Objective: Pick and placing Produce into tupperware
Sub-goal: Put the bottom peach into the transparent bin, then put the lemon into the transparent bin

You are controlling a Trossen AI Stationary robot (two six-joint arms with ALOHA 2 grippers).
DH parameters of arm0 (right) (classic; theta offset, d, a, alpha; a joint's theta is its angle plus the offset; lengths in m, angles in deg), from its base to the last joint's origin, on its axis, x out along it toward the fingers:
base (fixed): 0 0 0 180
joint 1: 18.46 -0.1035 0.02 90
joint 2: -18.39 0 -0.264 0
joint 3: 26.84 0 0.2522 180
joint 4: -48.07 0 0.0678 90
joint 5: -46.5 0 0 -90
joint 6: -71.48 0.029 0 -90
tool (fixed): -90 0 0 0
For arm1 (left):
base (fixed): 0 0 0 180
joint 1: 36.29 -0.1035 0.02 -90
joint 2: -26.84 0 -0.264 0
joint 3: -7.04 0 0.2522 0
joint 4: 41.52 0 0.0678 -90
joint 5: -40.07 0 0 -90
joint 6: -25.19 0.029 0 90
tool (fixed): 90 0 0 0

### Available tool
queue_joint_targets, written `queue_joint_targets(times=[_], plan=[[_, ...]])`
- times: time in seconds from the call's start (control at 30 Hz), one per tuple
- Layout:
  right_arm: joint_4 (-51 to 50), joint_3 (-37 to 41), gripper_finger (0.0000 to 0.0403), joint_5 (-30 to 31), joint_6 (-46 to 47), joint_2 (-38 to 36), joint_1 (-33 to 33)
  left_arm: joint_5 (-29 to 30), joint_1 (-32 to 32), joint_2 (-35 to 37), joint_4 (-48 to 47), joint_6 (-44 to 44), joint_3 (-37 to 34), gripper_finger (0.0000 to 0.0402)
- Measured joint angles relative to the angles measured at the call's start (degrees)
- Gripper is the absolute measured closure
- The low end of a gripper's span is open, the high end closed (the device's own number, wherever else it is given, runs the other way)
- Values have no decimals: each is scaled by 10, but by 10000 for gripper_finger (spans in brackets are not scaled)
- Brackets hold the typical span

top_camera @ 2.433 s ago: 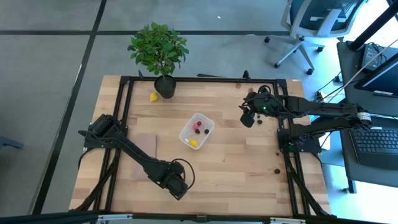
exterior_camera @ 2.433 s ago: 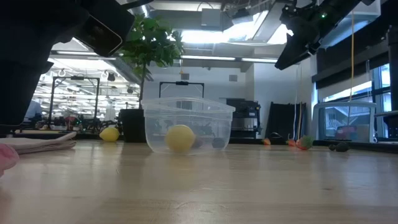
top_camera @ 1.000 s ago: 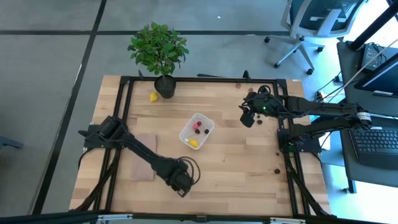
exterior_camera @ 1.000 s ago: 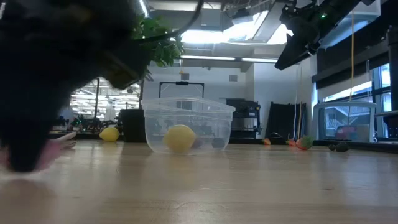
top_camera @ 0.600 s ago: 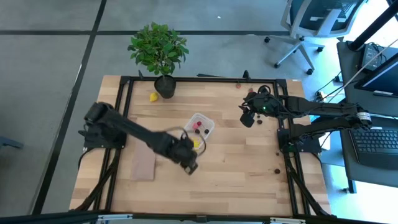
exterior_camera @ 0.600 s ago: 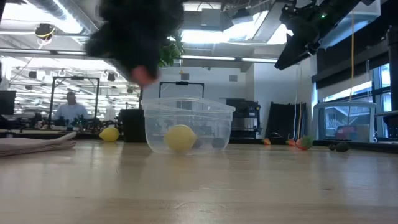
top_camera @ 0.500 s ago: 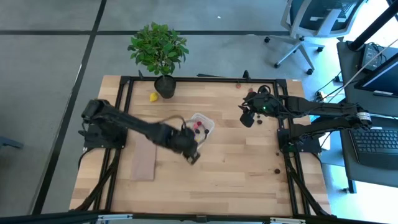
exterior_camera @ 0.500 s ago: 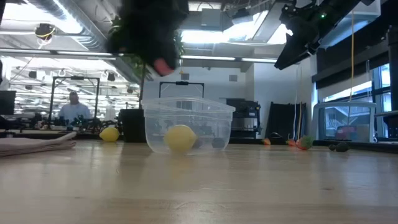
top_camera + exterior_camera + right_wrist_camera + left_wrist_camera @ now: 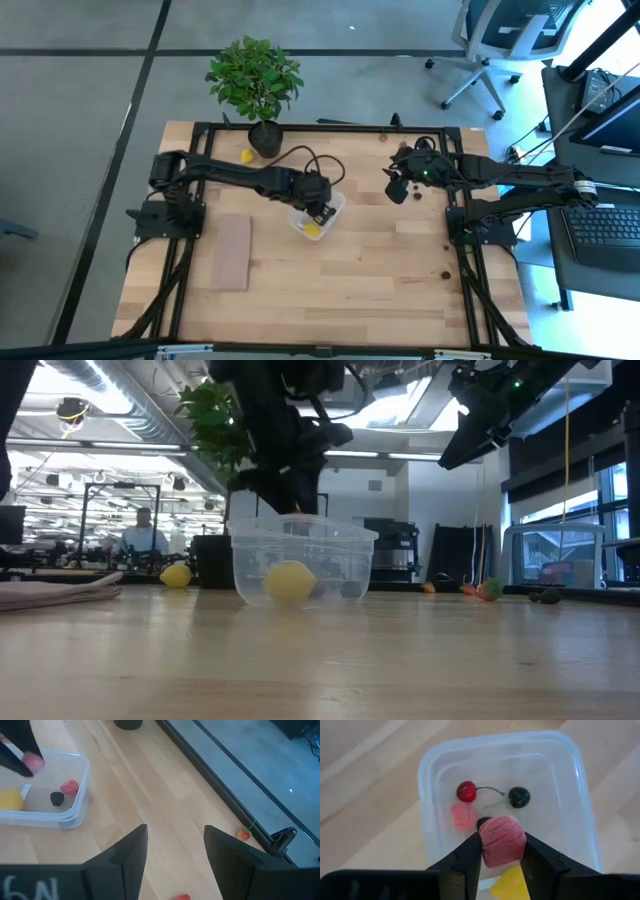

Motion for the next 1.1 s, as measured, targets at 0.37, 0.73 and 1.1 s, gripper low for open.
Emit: queue_joint_targets(times=[0.37, 0.73, 1.1], plan=[[5, 0, 205, 1, -1, 0, 10, -16, -23, -17, 21, 14, 0, 293], [4, 0, 205, 1, -1, 0, 10, -29, -21, -15, 24, 28, 0, 247], [2, 0, 205, 1, -1, 0, 10, 5, -18, 43, -14, 83, 1, 197]])
